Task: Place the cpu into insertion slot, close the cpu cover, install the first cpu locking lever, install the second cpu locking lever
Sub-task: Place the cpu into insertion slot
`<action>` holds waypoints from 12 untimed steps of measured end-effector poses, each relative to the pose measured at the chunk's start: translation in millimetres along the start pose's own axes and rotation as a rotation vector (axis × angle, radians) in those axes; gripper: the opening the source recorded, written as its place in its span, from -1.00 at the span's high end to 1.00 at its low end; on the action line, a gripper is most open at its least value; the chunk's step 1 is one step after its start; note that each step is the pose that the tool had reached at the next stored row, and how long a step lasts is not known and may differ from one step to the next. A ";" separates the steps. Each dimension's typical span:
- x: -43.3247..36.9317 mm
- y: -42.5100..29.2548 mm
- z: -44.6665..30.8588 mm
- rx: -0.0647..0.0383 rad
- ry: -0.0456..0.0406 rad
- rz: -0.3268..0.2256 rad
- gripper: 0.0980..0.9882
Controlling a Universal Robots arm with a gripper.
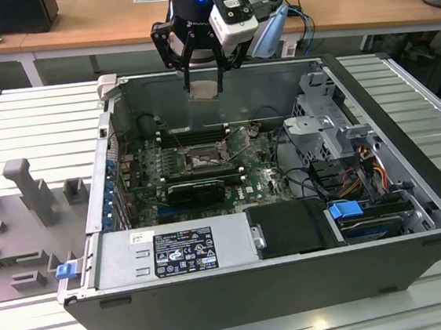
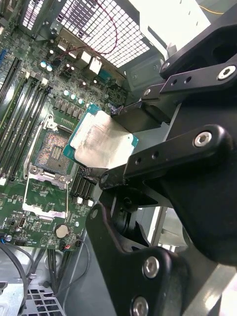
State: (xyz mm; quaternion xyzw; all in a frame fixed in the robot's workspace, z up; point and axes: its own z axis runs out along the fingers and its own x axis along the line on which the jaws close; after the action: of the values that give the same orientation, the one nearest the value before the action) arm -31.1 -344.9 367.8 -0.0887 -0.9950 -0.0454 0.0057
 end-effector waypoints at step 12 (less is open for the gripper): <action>0.0 0.0 0.0 0.000 -0.0010 0.011 0.03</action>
State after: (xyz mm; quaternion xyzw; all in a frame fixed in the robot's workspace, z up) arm -31.1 -344.9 367.8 -0.0945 -0.9945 -0.0454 0.0054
